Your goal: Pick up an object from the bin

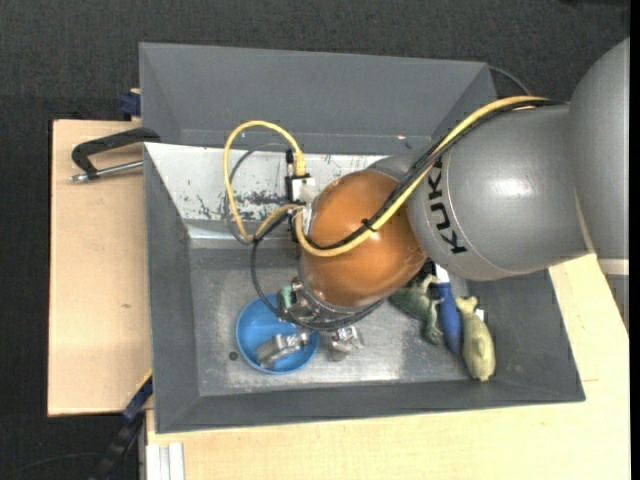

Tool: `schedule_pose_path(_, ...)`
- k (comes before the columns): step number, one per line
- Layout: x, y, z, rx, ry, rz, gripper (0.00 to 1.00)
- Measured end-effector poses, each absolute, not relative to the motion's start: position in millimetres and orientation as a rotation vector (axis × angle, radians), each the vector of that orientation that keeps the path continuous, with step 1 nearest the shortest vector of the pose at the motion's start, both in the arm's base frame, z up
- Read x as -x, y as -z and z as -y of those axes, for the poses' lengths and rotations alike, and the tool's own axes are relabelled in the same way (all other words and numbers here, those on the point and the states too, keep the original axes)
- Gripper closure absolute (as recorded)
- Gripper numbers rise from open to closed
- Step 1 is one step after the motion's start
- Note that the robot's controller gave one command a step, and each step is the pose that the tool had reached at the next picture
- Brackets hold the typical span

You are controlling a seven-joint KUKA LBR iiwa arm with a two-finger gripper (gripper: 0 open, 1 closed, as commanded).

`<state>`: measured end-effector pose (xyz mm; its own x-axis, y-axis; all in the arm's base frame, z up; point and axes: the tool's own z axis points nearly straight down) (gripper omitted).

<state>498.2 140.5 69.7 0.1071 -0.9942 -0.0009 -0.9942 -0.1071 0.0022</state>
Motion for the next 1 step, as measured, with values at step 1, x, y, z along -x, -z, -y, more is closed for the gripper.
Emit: schedule_pose_path(1,-508.7,-71.1,-191.7,-2.328,0.003,2.123,0.0)
